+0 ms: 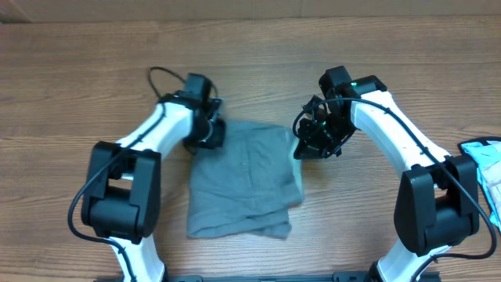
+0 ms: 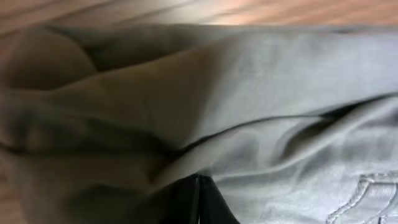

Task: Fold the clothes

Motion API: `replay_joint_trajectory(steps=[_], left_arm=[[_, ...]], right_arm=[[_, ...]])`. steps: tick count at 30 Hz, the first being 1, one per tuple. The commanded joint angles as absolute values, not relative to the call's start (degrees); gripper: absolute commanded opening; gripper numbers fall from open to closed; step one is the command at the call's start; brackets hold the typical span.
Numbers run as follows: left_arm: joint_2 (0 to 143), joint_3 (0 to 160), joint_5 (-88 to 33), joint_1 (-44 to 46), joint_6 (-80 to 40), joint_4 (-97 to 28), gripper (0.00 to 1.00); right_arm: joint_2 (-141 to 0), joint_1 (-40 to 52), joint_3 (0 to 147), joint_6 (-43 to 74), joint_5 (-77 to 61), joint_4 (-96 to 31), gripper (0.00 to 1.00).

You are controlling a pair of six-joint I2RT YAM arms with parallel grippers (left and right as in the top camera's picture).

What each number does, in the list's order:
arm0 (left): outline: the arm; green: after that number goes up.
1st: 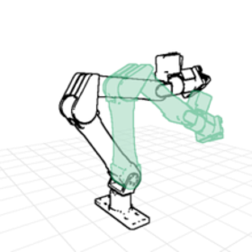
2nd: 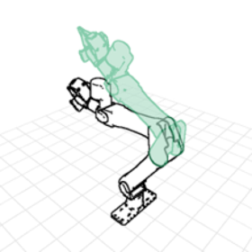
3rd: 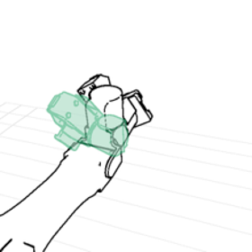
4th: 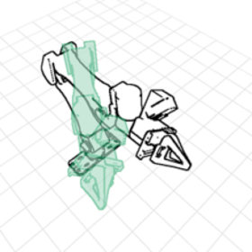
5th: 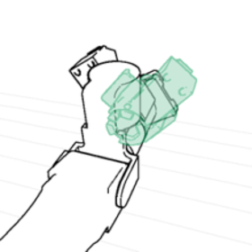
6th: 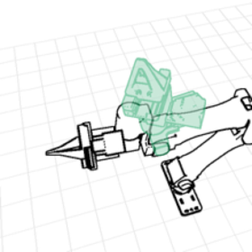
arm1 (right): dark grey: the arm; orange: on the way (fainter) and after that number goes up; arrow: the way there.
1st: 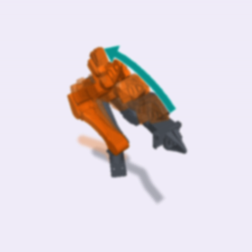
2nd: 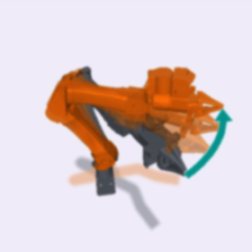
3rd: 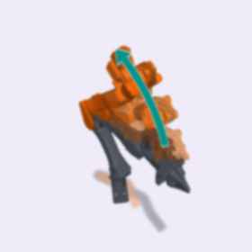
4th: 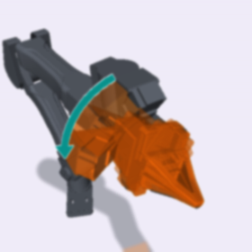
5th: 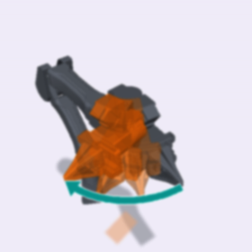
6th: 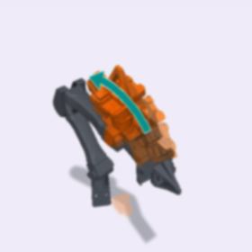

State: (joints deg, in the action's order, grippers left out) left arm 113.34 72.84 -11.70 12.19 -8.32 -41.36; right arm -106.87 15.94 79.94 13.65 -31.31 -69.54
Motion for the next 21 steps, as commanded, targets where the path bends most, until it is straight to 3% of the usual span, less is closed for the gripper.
replay_joint_trajectory(steps=[1,4,8,14,21], left_arm=[[116.4,71.6,-3.1,4.4,-16.4,-44.6,0.04],[116.1,71.6,-9.9,0.7,-17.7,-46.7,0.04],[116.1,71.6,-15.9,0.3,-17.8,-49.4,0.04],[114.6,71.6,-20.6,3.2,-16.7,-51.1,0.04],[109.7,71.7,-20.4,3.2,-15.5,-50.7,0.04]], right_arm=[[-105.8,18.5,80.1,13.3,-32.3,-68.3,0.08],[-105.8,21.8,79.0,15.2,-32.2,-65.5,0.15],[-106.0,27.5,76.0,21.7,-32.2,-58.1,0.17],[-106.4,34.5,71.3,32.0,-32.2,-49.3,0.04],[-106.5,34.3,64.8,40.3,-23.9,-48.0,0.04]])
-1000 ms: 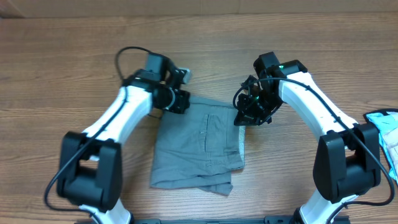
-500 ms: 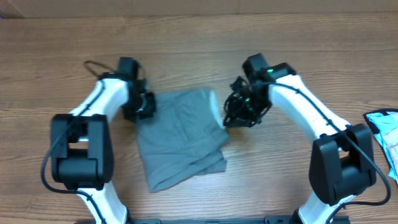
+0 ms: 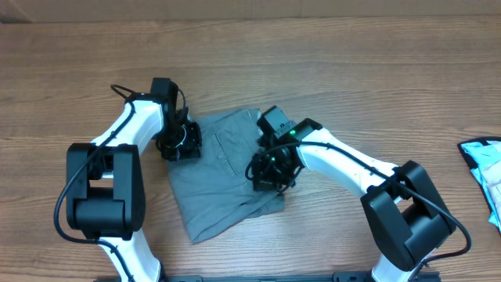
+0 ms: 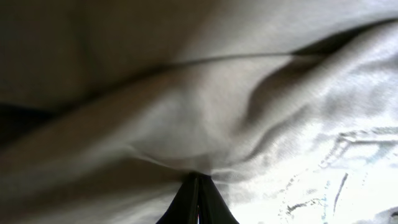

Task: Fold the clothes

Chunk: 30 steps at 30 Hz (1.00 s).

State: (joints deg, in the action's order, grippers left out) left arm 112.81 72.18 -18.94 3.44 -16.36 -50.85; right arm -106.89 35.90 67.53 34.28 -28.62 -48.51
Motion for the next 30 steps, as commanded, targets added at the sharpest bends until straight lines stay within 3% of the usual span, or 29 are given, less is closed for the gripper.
replay_joint_trajectory(steps=[1,9,17,20,24,30], left_arm=[[109.1,71.7,-20.4,3.1,-14.9,-50.8,0.04],[104.5,71.7,-20.6,3.0,-6.3,-52.3,0.06],[96.1,71.8,-20.6,3.9,-4.9,-53.1,0.20],[94.8,71.8,-20.6,4.8,-3.6,-53.1,0.24],[94.9,71.8,-20.4,6.0,-2.7,-52.8,0.25],[94.9,71.8,-20.4,7.9,-2.7,-52.1,0.27]], right_arm=[[-106.5,33.5,63.6,41.3,-24.3,-47.3,0.04],[-106.5,23.8,58.4,41.6,-30.6,-44.9,0.04],[-105.4,14.7,65.6,24.8,-33.3,-55.6,0.04],[-105.2,15.6,68.0,19.1,-41.2,-57.8,0.04],[-105.3,20.1,67.9,19.9,-44.0,-54.8,0.04],[-107.4,30.2,67.4,33.4,-35.8,-44.8,0.04]])
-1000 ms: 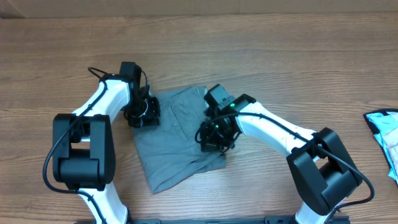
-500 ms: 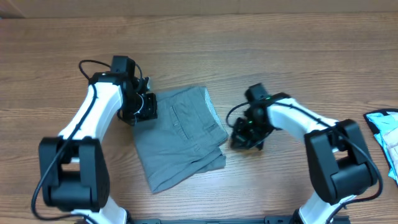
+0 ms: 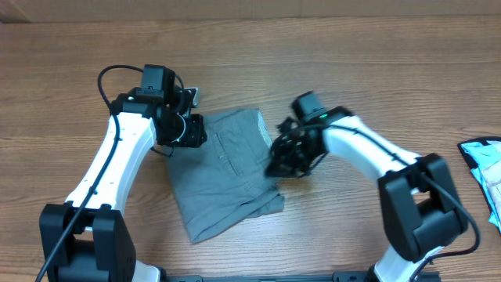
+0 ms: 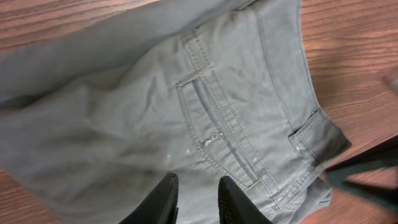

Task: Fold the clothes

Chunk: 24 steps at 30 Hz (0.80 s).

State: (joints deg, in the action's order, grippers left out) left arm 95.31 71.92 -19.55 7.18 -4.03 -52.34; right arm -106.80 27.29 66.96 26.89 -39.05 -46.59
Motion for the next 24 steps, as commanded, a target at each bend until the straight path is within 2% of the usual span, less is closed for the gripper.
replay_joint_trajectory(steps=[1,8,15,21,24], left_arm=[[94.9,71.8,-20.4,8.0,-2.7,-52.1,0.27],[94.9,71.8,-20.4,8.0,-2.7,-53.4,0.27],[94.9,71.8,-20.4,8.0,-2.7,-54.2,0.27],[94.9,71.8,-20.4,8.0,-2.7,-53.9,0.28],[94.9,71.8,-20.4,8.0,-2.7,-53.6,0.29]], right_arm=[[-108.1,31.5,67.1,35.4,-34.7,-43.4,0.04],[-115.5,33.8,65.5,43.5,-33.1,-42.9,0.04],[-116.6,23.3,66.5,43.9,-28.0,-40.7,0.04],[-116.6,13.1,71.9,32.9,-24.0,-38.6,0.04],[-116.6,10.2,75.9,27.8,-26.8,-42.4,0.04]])
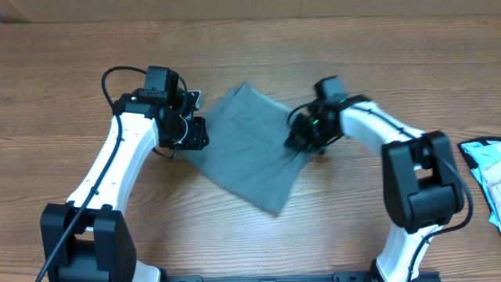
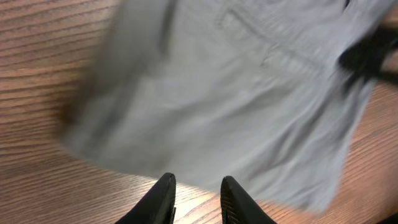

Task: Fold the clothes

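A grey garment, folded into a flat bundle, lies skewed like a diamond on the wooden table. It looks blurred in the left wrist view, where it shows as grey cloth. My left gripper sits at the bundle's left edge. Its jaws are open over bare wood just short of the cloth, holding nothing. My right gripper is at the bundle's right edge, shut on bunched cloth. It appears as a dark shape in the left wrist view.
A light blue and white cloth lies at the table's right edge. The two arms' bases stand at the near edge, left and right. Bare wood surrounds the garment.
The garment has turned and slid right, one corner now pointing to the far side. My right gripper has moved up and right with its edge. The left gripper stays open beside it.
Both grippers were at the garment's far corners, the left shut on cloth. Then the garment lay further left and narrower, with the right gripper at its middle. Later the left was open and off the cloth. Now the bundle sits turned, with the right gripper on its right edge.
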Motion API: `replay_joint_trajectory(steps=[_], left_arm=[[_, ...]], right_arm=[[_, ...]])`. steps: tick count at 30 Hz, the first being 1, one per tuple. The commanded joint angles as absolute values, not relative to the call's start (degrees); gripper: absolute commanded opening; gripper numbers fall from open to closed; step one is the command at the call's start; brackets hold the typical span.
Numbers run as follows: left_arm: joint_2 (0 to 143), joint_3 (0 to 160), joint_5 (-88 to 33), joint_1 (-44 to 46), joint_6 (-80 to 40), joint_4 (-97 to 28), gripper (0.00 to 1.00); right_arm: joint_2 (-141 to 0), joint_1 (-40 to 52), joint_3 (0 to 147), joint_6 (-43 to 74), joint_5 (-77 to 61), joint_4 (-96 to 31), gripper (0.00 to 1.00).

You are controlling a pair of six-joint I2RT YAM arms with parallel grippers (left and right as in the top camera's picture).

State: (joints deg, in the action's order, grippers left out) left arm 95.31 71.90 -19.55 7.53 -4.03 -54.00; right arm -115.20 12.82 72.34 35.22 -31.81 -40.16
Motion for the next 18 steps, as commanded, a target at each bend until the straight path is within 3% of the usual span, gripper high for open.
replay_joint_trajectory(steps=[1,4,6,9,13,18], left_arm=[[94.9,71.8,-20.4,8.1,-2.7,-53.5,0.29],[95.0,71.7,-20.4,9.0,-2.5,-52.5,0.30],[95.2,71.5,-20.4,10.0,-2.3,-50.7,0.24],[95.4,70.3,-20.4,12.5,-2.3,-46.1,0.21],[96.5,67.8,-20.1,15.9,-2.0,-39.9,0.15],[101.4,66.7,-17.4,16.9,-1.1,-39.0,0.09]], right_arm=[[-116.5,9.5,77.8,25.8,-29.1,-45.0,0.04],[-116.1,8.7,82.4,19.7,-36.0,-52.9,0.04],[-115.8,9.1,84.8,16.5,-38.7,-58.5,0.04],[-115.6,11.0,85.3,14.5,-39.2,-63.5,0.04],[-115.8,15.6,82.8,13.8,-37.1,-63.4,0.04],[-115.9,19.5,75.0,21.6,-32.0,-58.2,0.08]])
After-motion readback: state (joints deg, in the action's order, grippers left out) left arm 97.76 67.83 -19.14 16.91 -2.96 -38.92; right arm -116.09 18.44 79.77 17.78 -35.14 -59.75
